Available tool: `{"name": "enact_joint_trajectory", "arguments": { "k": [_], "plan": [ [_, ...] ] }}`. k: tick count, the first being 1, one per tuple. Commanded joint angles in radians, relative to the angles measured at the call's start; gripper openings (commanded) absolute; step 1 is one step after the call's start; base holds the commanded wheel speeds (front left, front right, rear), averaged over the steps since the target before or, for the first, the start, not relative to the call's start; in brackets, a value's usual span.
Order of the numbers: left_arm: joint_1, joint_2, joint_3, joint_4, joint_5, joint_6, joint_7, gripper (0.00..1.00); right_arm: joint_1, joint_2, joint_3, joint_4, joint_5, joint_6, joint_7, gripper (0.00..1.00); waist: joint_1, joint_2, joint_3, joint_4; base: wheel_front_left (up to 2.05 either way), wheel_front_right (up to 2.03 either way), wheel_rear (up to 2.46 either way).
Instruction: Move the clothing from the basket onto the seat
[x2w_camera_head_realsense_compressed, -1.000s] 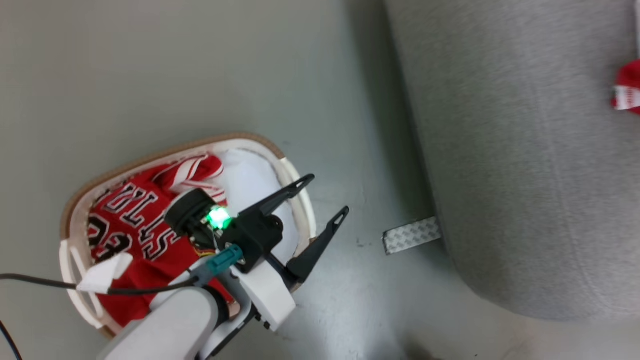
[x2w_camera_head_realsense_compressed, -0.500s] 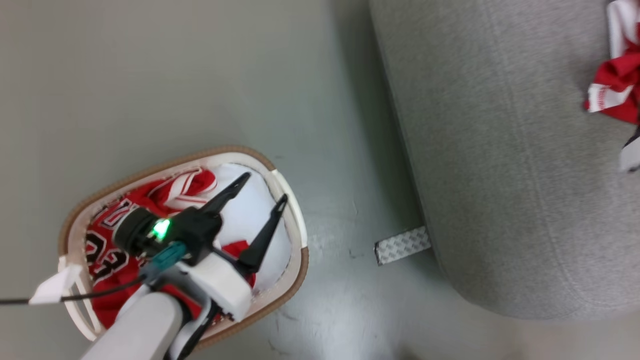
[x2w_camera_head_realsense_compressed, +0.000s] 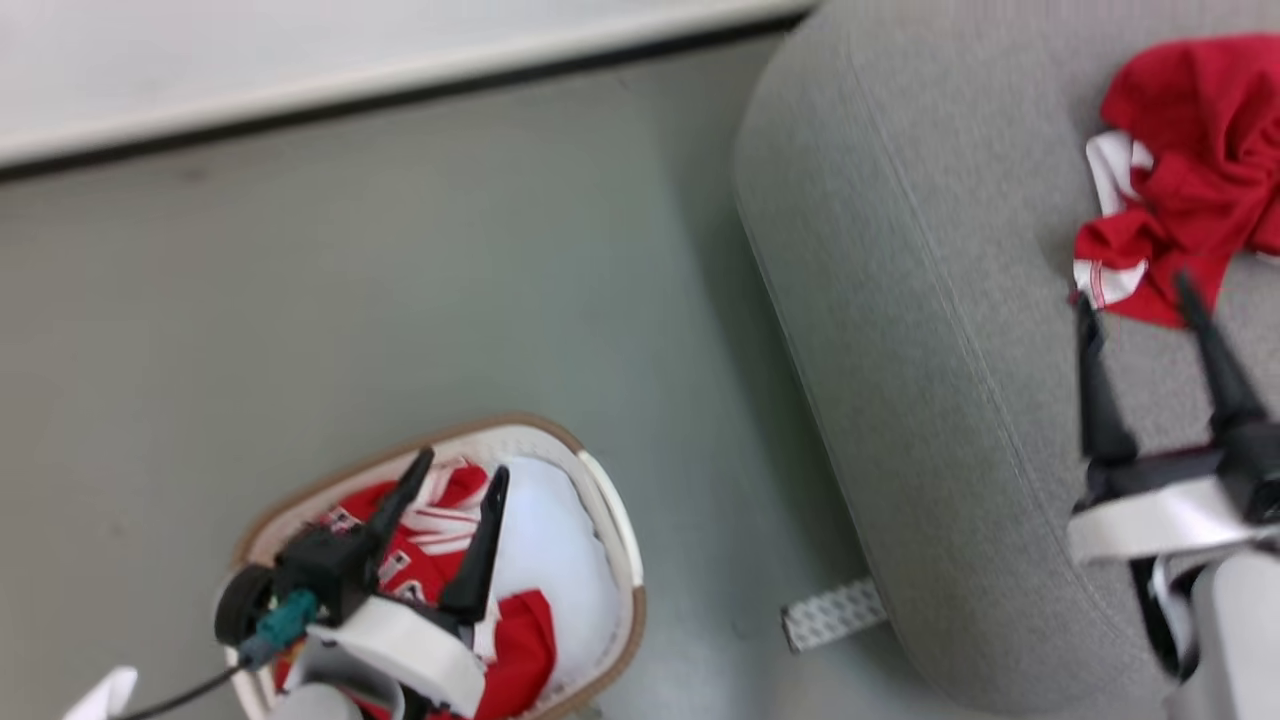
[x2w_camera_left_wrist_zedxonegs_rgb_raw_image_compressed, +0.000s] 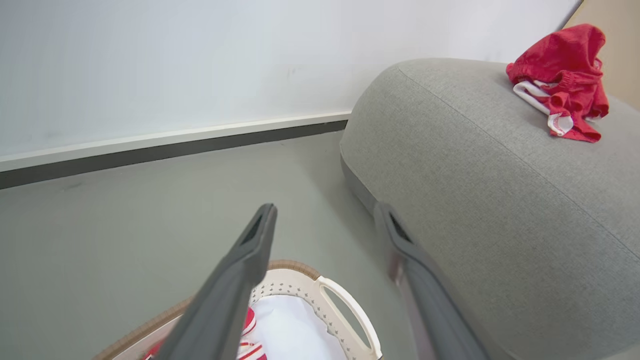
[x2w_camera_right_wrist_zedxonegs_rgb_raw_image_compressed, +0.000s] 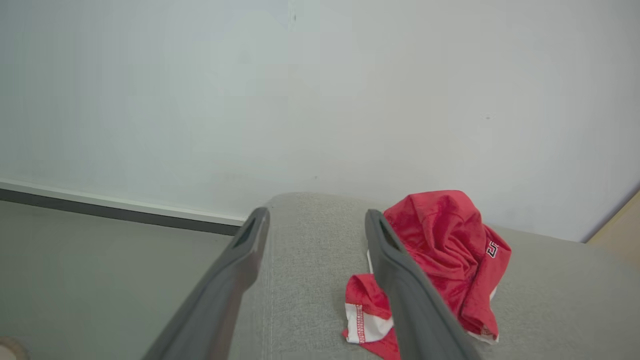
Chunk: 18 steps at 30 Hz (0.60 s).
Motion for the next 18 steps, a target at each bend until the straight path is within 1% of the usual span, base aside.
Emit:
{"name": "enact_joint_trajectory", "arguments": {
  "k": [1,8,11,15,18],
  "plan": [
    [0.024,-0.008,0.007,0.010,-0.006,0.004,-0.014,1.00,0.035,0.001,0.012,-0.008,0.007,-0.002,0.000,1.00,0.0001,0.0000,-0.086,0.057,0.00,0.00,0.00],
    [0.129,-0.072,0.060,0.064,-0.034,0.022,-0.036,1.00,0.199,0.006,0.088,-0.026,0.016,-0.002,0.000,1.00,0.0001,0.0000,-0.235,0.140,0.00,0.00,0.00],
    [0.183,-0.092,0.106,0.048,-0.014,0.027,-0.036,1.00,0.258,0.008,0.114,-0.026,0.019,-0.002,0.000,1.00,0.0001,0.0000,-0.281,0.170,0.00,0.00,0.00],
    [0.254,-0.118,0.170,0.027,0.016,0.025,-0.036,1.00,0.326,0.021,0.121,-0.021,0.025,-0.002,0.000,1.00,0.0001,0.0000,-0.333,0.206,0.00,0.00,0.00],
    [0.303,-0.142,0.226,0.006,0.040,0.032,-0.036,1.00,0.364,0.033,0.124,-0.016,0.031,-0.002,0.000,1.00,0.0001,0.0000,-0.361,0.229,0.00,0.00,0.00]
  ]
}}
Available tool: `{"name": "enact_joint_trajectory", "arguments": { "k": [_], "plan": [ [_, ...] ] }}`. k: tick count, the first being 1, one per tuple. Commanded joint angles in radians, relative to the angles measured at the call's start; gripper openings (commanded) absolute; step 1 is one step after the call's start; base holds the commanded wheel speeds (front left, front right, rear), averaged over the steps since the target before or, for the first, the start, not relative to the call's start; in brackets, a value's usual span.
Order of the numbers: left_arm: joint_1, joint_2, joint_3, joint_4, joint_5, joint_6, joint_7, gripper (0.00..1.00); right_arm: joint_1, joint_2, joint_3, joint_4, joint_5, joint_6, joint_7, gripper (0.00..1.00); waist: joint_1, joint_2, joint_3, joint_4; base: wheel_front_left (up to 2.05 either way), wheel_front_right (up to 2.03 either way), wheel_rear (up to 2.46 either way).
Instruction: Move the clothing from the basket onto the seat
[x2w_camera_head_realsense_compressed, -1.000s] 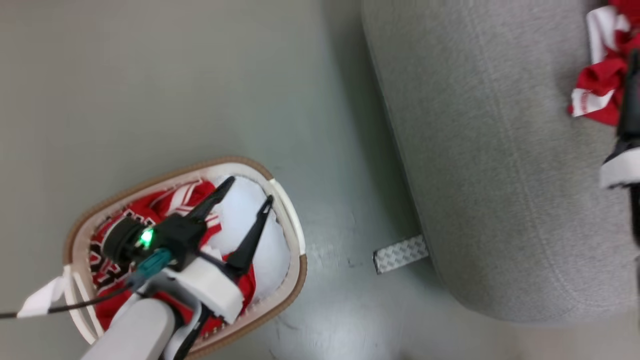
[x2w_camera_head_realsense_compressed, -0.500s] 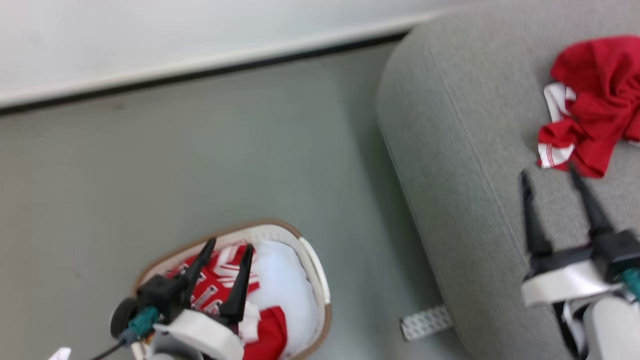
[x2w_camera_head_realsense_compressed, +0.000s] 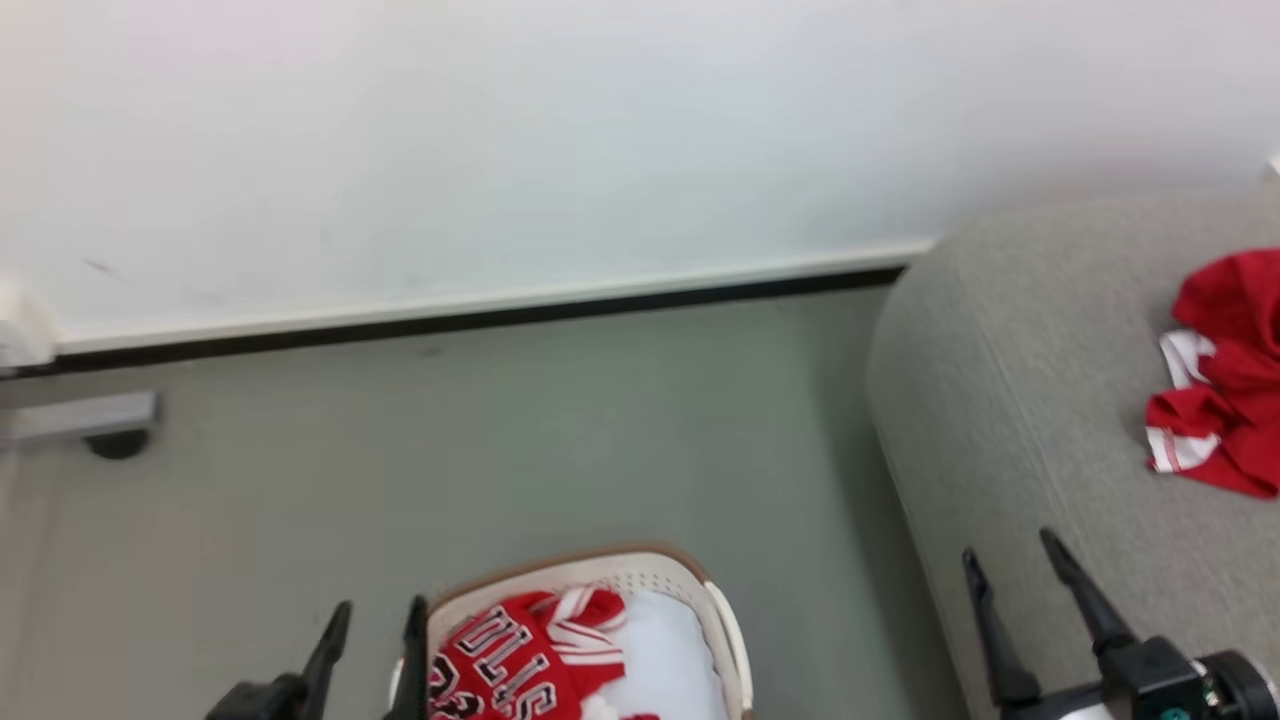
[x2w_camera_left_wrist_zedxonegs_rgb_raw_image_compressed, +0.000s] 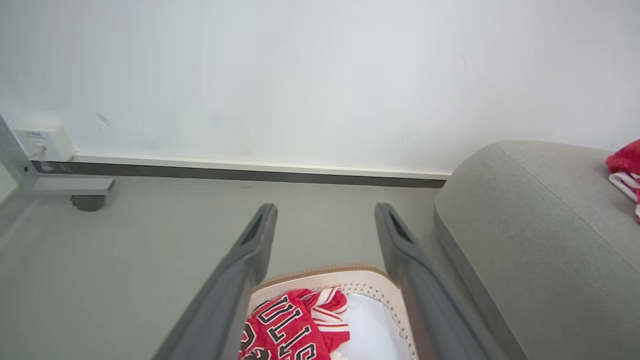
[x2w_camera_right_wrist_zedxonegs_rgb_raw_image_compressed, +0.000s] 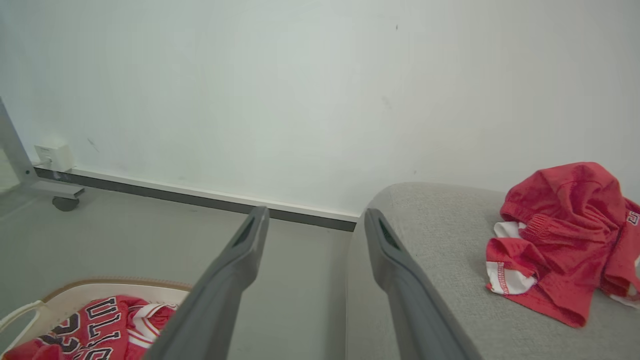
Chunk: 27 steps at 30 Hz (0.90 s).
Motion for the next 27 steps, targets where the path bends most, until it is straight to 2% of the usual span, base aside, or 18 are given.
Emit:
{"name": "enact_joint_trajectory", "arguments": {
  "k": [1,8,18,23,27],
  "plan": [
    [0.031,-0.013,0.020,-0.011,0.011,0.004,-0.001,1.00,0.023,0.004,0.003,0.006,0.008,-0.002,0.000,1.00,0.0003,0.0000,-0.049,0.045,0.00,0.00,0.00],
    [0.135,-0.060,0.137,-0.060,0.065,-0.018,-0.001,1.00,0.067,0.021,0.015,0.016,0.021,-0.002,0.000,1.00,0.0003,0.0000,-0.094,0.074,0.00,0.00,0.00],
    [0.216,-0.115,0.232,-0.085,0.118,-0.061,-0.001,1.00,0.080,0.030,0.040,0.031,0.041,-0.003,0.000,1.00,0.0003,0.0000,-0.123,0.072,0.00,0.00,0.00],
    [0.206,-0.131,0.235,-0.077,0.138,-0.084,-0.001,1.00,0.056,0.030,0.048,0.025,0.040,-0.003,0.000,1.00,0.0003,0.0000,-0.101,0.053,0.00,0.00,0.00],
    [0.163,-0.124,0.204,-0.015,0.167,-0.111,0.006,1.00,0.030,0.030,0.059,0.018,0.042,-0.003,0.000,1.00,0.0003,0.0000,-0.058,0.020,0.00,0.00,0.00]
  ]
}}
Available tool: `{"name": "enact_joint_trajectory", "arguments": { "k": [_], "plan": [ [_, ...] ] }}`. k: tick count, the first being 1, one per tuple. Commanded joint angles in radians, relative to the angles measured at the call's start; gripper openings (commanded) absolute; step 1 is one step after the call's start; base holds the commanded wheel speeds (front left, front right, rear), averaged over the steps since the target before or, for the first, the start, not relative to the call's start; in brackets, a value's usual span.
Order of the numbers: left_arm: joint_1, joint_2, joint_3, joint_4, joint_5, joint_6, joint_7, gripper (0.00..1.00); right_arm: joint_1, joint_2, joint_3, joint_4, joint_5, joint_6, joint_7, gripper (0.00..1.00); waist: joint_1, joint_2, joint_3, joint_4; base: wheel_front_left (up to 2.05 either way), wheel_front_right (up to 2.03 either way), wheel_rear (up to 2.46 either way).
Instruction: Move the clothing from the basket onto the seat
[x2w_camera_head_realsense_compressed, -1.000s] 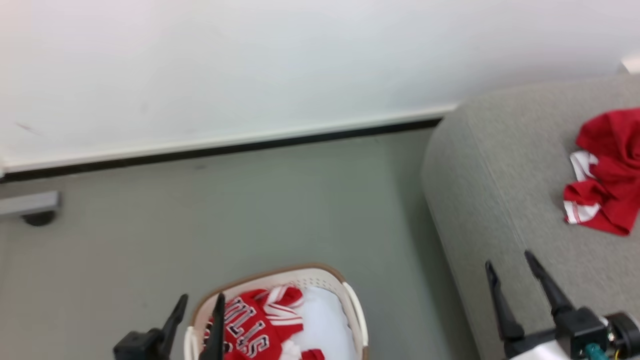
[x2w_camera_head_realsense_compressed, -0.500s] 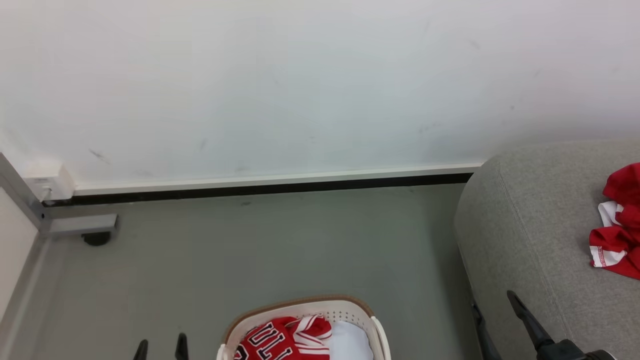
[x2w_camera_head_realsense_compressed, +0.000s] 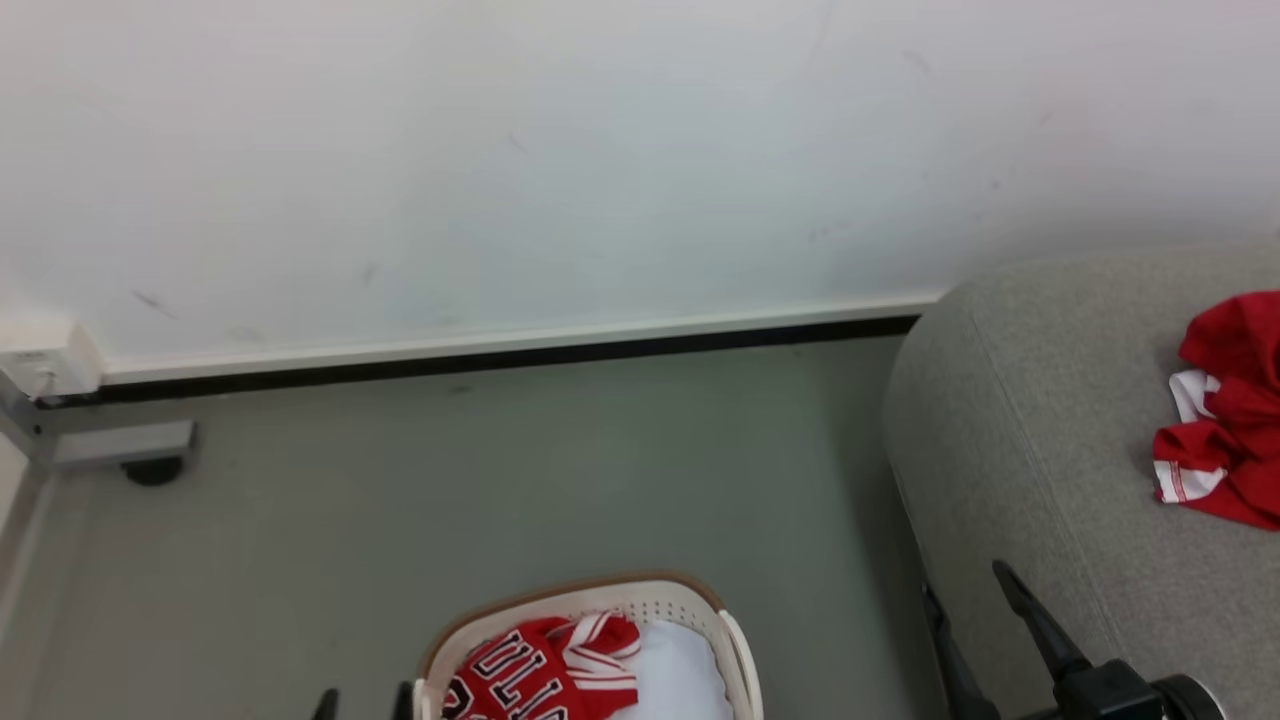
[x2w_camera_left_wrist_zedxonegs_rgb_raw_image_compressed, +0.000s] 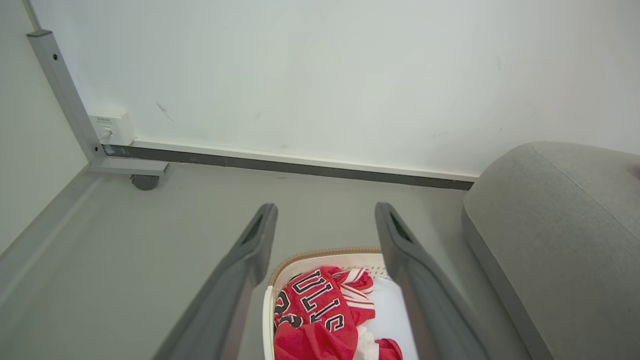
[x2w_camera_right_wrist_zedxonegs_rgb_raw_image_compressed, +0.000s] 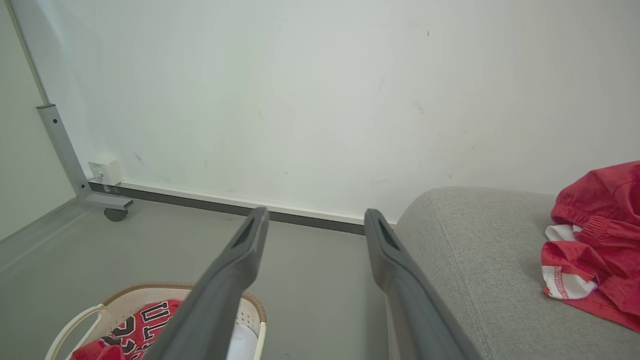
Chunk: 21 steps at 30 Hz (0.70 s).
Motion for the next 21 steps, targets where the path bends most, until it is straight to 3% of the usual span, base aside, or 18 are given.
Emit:
{"name": "enact_joint_trajectory", "arguments": {
  "k": [1,5,12,21],
  "plan": [
    [-0.034,0.015,-0.017,0.033,0.022,-0.012,0.017,1.00,-0.026,-0.001,0.005,-0.009,0.008,-0.003,0.000,1.00,0.0001,-0.0001,0.044,-0.031,0.00,0.00,0.00],
    [-0.138,0.044,-0.062,0.128,0.049,-0.038,0.089,1.00,-0.071,-0.001,0.026,-0.023,0.024,-0.002,0.000,1.00,0.0001,-0.0001,0.134,-0.075,0.00,0.00,0.00],
    [-0.330,0.103,-0.140,0.323,0.148,-0.043,0.271,1.00,-0.131,0.000,0.055,-0.053,0.071,-0.003,0.000,1.00,0.0001,-0.0001,0.275,-0.150,0.00,0.00,0.00],
    [-0.531,0.228,-0.245,0.531,0.263,-0.091,0.468,1.00,-0.205,0.000,0.113,-0.113,0.152,-0.003,0.000,1.00,0.0001,-0.0001,0.452,-0.237,0.00,0.00,0.00]
  ]
}}
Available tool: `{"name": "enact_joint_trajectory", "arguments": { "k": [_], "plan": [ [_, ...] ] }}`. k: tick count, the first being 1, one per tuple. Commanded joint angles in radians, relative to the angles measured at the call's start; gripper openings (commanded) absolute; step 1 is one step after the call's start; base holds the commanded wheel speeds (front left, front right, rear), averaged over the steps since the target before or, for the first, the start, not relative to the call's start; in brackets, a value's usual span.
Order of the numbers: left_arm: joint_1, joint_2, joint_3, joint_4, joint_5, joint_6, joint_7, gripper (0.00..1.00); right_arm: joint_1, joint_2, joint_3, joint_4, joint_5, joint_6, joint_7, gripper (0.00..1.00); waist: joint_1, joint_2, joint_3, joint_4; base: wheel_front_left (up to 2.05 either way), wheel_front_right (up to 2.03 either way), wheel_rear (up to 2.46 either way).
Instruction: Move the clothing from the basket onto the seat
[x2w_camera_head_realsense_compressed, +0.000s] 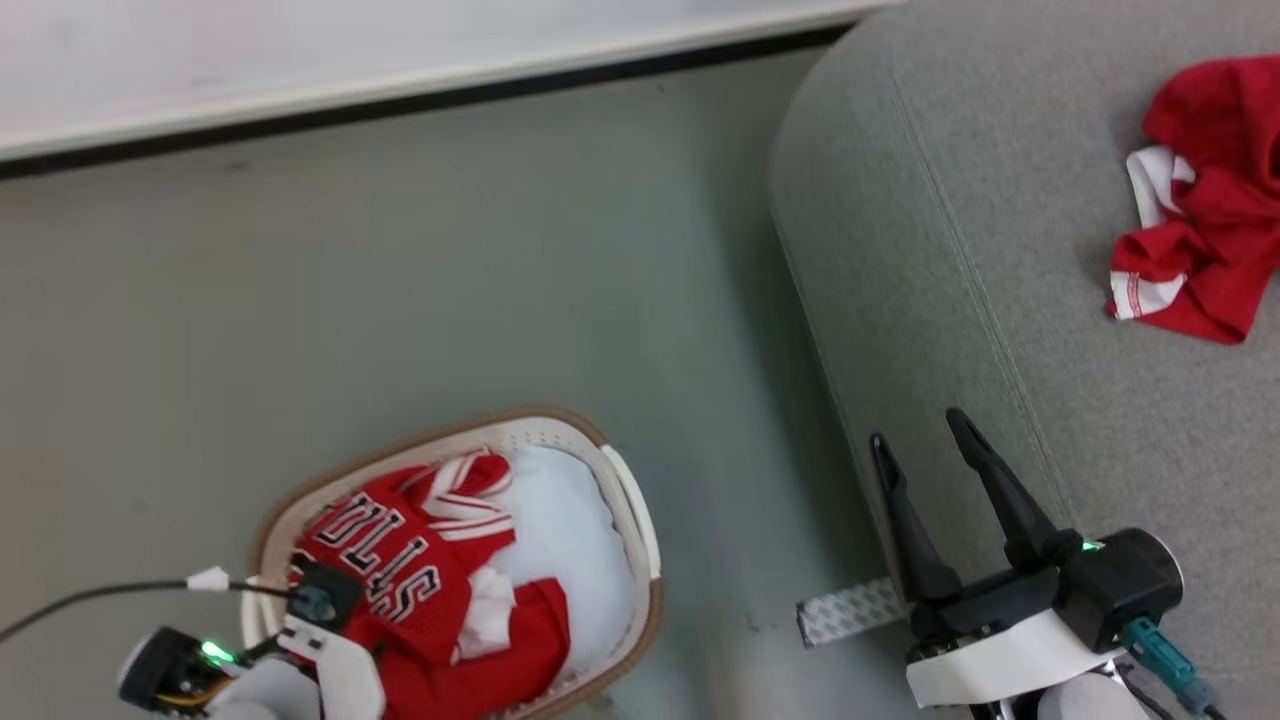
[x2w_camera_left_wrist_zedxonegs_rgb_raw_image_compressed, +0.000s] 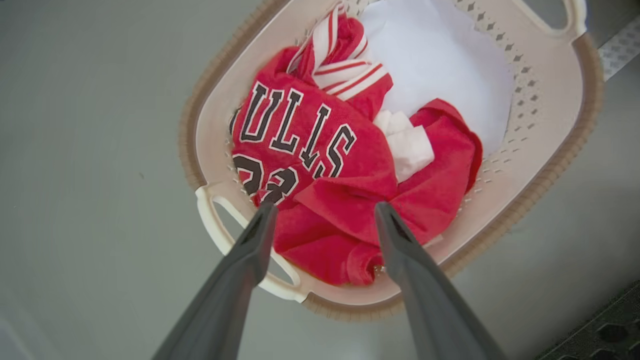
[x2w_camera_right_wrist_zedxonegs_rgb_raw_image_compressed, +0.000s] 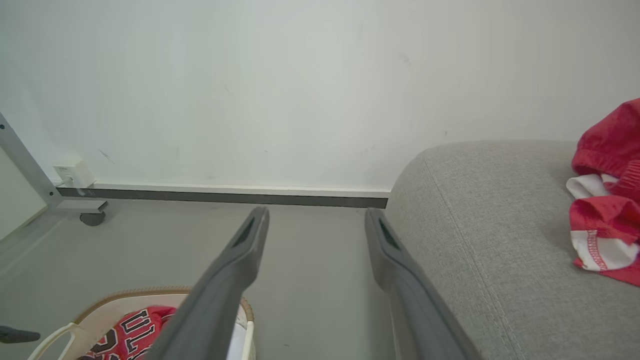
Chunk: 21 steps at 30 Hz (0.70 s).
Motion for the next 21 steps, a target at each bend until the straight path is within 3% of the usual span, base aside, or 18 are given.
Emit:
{"name": "enact_joint_trajectory", "arguments": {
  "k": [1,9,20,21],
  "plan": [
    [-0.040,0.028,-0.016,0.026,0.024,-0.008,0.019,1.00,-0.027,0.001,0.010,-0.018,0.018,-0.002,0.001,1.00,-0.0002,0.0000,0.095,-0.067,0.00,0.00,0.00],
    [-0.146,0.105,-0.086,0.119,0.059,-0.026,0.076,1.00,-0.075,0.000,0.034,-0.078,0.088,-0.003,0.001,1.00,-0.0002,0.0000,0.221,-0.119,0.00,0.00,0.00],
    [-0.213,0.177,-0.147,0.176,0.048,-0.032,0.123,1.00,-0.112,0.001,0.065,-0.112,0.132,-0.003,0.001,1.00,-0.0002,0.0000,0.314,-0.161,0.00,0.00,0.00],
    [-0.216,0.175,-0.149,0.179,0.038,-0.031,0.125,0.77,-0.111,0.001,0.066,-0.111,0.133,-0.002,0.001,1.00,-0.0002,0.0000,0.319,-0.163,0.00,0.00,0.00]
  ]
}}
